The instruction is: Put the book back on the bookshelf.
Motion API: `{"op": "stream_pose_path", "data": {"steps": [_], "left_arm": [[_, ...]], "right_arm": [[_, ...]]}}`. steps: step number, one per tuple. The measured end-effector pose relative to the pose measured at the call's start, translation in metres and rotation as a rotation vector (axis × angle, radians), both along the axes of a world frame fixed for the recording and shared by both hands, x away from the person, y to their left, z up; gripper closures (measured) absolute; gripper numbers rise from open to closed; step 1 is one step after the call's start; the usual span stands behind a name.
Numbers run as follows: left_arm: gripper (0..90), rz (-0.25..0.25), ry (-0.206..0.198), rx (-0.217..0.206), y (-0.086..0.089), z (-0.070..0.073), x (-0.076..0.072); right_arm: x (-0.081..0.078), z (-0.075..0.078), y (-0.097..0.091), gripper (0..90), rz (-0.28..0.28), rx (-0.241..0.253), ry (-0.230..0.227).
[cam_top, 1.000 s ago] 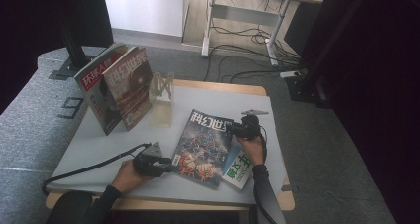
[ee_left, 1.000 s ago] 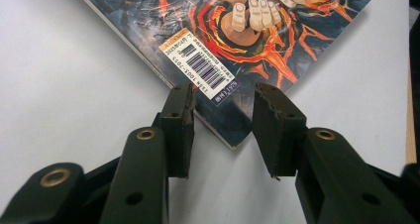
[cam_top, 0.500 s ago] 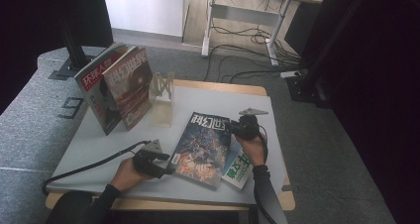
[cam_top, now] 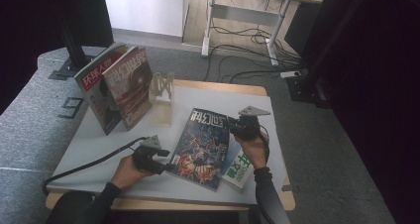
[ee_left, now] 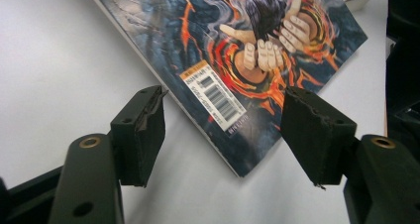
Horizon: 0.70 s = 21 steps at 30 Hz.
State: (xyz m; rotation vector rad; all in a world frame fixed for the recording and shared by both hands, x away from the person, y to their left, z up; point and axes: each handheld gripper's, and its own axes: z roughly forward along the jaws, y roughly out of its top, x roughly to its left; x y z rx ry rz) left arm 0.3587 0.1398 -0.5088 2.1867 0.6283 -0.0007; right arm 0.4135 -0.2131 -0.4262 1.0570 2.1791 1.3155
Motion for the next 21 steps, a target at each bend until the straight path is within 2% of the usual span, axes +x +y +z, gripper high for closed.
{"op": "stream_pose_path", "data": {"steps": [6,9,14,17,21], "left_arm": [[29.9,-0.009,-0.014,0.034,-0.005,0.004,0.008],[30.0,0.003,-0.005,0.008,-0.006,0.005,0.016],[31.8,0.003,-0.014,0.024,-0.012,0.006,0.028],[34.5,-0.001,-0.010,0.001,-0.016,0.007,0.035],[36.4,-0.014,-0.011,0.016,-0.022,0.007,0.040]], "right_arm": [[-0.010,0.009,0.000,75.4,0.021,0.023,-0.018],[-0.014,0.013,0.000,75.4,0.030,0.031,-0.026],[-0.021,0.020,0.001,75.4,0.046,0.042,-0.039],[-0.026,0.024,0.001,75.3,0.057,0.044,-0.048],[-0.031,0.029,0.002,75.3,0.073,0.043,-0.062]]}}
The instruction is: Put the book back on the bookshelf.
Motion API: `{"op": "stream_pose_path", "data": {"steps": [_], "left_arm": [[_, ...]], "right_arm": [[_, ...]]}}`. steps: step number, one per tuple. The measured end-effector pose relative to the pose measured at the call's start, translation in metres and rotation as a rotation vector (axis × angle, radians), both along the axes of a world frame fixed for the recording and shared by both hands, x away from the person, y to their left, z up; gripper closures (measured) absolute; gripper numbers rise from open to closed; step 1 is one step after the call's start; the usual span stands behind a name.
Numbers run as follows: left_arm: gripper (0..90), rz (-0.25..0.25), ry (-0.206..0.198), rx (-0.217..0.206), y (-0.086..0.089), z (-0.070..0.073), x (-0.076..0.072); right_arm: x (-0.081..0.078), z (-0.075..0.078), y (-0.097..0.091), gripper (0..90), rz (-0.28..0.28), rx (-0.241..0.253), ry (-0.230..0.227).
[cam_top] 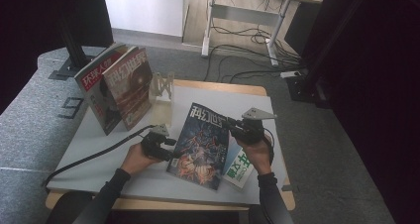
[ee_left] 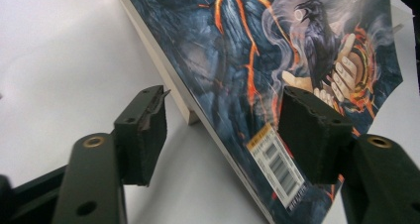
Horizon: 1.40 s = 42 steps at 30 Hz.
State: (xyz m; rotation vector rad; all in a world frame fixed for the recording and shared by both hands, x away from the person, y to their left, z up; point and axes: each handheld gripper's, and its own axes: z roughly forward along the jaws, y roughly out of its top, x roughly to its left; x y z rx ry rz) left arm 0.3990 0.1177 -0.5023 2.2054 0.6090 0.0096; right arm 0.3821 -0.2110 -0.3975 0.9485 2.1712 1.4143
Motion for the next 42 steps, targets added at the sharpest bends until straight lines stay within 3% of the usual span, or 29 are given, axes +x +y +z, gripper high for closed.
{"op": "stream_pose_path", "data": {"steps": [5,10,15,21,29,42], "left_arm": [[44.2,-0.028,0.042,-0.036,-0.002,-0.001,0.004],[49.1,-0.022,0.065,-0.025,-0.001,0.001,0.004],[55.0,-0.025,0.052,-0.013,0.001,0.005,0.002],[68.0,-0.060,0.018,-0.043,0.003,0.014,-0.008],[72.6,-0.061,0.010,-0.048,0.008,0.026,-0.011],[80.0,-0.044,-0.035,-0.086,0.021,0.051,-0.015]], "right_arm": [[-0.005,0.005,0.000,75.2,0.015,0.001,-0.010],[-0.006,0.006,0.000,75.2,0.028,0.010,-0.011],[-0.008,0.008,0.001,75.1,0.042,0.028,-0.011],[-0.009,0.013,0.005,74.7,0.056,0.034,-0.015],[-0.008,0.021,0.002,74.8,0.040,0.028,-0.030],[-0.006,0.041,-0.009,76.4,0.021,0.082,-0.066]]}}
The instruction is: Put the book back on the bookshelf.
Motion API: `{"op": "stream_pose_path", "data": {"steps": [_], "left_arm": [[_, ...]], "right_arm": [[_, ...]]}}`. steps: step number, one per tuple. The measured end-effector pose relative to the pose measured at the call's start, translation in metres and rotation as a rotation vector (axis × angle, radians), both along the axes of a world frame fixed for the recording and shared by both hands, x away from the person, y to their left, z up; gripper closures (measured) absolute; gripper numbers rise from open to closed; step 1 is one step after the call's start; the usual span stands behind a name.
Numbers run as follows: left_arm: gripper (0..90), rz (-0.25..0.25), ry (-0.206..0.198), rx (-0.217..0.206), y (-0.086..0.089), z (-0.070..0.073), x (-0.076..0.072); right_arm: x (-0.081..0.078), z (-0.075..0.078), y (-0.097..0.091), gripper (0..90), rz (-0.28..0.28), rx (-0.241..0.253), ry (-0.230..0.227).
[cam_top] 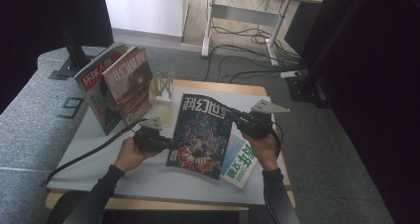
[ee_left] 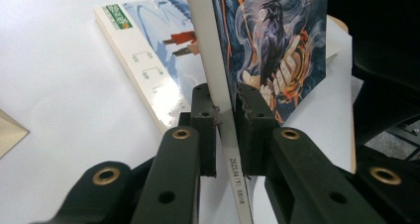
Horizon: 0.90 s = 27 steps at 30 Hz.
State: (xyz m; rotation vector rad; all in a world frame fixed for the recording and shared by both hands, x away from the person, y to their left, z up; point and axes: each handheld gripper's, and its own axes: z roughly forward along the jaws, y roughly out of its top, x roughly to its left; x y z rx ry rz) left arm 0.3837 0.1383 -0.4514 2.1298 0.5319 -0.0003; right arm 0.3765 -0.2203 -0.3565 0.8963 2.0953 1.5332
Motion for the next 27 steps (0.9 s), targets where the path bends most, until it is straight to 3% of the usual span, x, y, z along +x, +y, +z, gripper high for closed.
{"op": "stream_pose_path", "data": {"steps": [8,16,27], "left_arm": [[80.2,0.000,-0.029,-0.033,0.002,0.012,-0.001],[80.0,-0.027,-0.034,-0.059,0.008,0.027,-0.004],[79.9,-0.037,-0.037,-0.080,0.014,0.038,-0.009]], "right_arm": [[0.000,0.015,0.001,76.5,0.002,0.011,-0.034],[-0.003,0.030,0.002,76.5,0.009,0.028,-0.059],[-0.008,0.044,0.007,76.5,0.018,0.010,-0.086]]}}
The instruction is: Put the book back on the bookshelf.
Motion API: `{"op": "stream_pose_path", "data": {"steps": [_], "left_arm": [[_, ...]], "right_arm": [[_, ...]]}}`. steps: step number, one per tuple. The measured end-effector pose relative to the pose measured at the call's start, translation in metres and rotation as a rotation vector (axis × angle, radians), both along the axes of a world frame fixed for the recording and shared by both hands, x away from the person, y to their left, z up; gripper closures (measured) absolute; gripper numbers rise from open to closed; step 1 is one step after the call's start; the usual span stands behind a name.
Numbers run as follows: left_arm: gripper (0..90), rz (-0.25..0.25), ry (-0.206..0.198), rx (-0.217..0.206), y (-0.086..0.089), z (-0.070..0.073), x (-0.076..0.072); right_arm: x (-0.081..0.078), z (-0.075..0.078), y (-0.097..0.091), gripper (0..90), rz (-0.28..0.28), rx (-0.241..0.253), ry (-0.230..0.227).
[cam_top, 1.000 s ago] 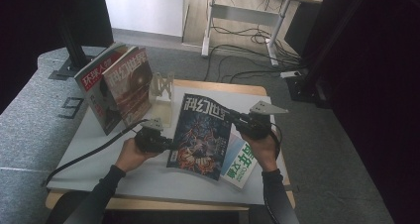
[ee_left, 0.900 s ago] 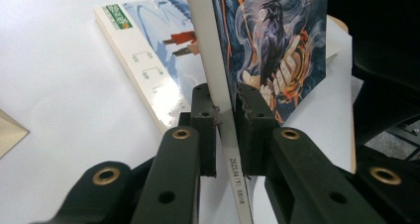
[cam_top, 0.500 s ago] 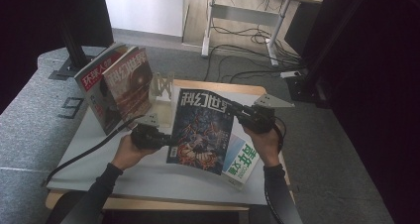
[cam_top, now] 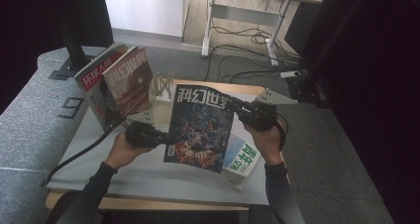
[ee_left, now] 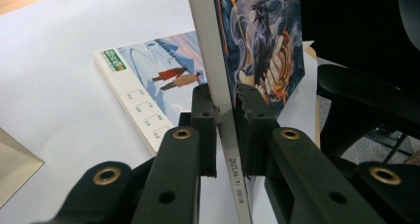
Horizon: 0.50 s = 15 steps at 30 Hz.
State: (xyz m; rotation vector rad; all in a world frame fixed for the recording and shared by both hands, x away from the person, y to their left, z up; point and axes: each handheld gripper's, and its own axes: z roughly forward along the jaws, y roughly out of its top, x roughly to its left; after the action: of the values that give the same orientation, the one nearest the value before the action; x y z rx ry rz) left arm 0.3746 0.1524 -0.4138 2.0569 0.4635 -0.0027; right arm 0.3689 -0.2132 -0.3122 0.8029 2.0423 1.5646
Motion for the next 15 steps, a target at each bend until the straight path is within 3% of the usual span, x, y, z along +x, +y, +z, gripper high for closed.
{"op": "stream_pose_path", "data": {"steps": [7,15], "left_arm": [[80.1,-0.003,0.000,-0.010,0.004,0.006,-0.001],[80.3,0.006,-0.017,0.012,0.012,0.014,-0.004]], "right_arm": [[-0.001,0.006,0.002,76.5,0.002,-0.002,-0.014],[-0.002,0.005,0.007,76.5,0.000,0.004,-0.027]]}}
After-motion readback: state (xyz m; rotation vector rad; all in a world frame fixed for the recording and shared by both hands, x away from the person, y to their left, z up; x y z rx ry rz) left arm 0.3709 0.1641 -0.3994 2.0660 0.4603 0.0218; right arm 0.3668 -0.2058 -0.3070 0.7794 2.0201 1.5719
